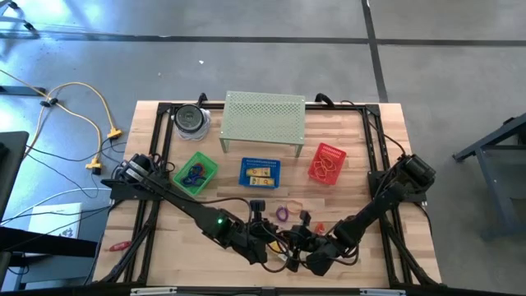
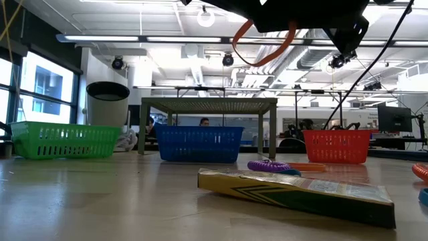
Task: Pick & Place Office Desk Supplies
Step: Put the orange rubber band into the red bin
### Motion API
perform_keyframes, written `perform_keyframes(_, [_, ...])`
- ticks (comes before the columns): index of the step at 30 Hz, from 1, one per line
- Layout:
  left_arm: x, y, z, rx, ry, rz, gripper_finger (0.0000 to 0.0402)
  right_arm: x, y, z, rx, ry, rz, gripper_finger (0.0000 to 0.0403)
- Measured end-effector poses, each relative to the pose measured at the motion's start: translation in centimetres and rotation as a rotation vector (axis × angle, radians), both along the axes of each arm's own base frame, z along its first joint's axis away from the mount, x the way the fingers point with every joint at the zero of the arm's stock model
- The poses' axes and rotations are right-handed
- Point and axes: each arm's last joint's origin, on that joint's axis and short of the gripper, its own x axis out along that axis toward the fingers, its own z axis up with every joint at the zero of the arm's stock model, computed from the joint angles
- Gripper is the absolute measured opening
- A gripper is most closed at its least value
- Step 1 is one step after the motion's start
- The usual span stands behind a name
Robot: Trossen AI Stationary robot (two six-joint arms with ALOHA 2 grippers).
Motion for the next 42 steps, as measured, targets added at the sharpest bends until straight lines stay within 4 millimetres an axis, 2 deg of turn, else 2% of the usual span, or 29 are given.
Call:
perform_keyframes(8, [0.0, 0.0, 0.0, 0.029, 0.008, -0.021, 0.0012, 0.0, 0.0, 0.0, 0.002, 0.003, 0.005, 0.0002])
perform_keyframes(18, [0.0, 0.0, 0.0, 0.008, 0.002, -0.014, 0.0122, 0.0, 0.0, 0.0, -0.009, 0.01, 0.017, 0.0002])
perform_keyframes(22, [0.0, 0.0, 0.0, -0.062, -0.015, 0.037, 0.0151, -0.1, 0.0, -0.2, -0.009, 0.04, 0.043, 0.0002])
perform_keyframes(27, [0.0, -0.1, 0.0, -0.041, -0.009, 0.02, 0.0159, -0.2, 0.0, -0.4, -0.008, 0.068, 0.062, 0.0002])
perform_keyframes(35, [-1.1, -1.3, 0.4, 0.011, 0.007, -0.05, 0.0159, -0.3, 0.0, -0.6, 0.011, 0.101, 0.089, 0.0002])
perform_keyframes(42, [-3.4, -0.1, 1.2, 0.004, 0.139, 0.012, 0.0159, -1.2, -0.8, -0.7, 0.031, 0.172, 0.006, 0.0002])
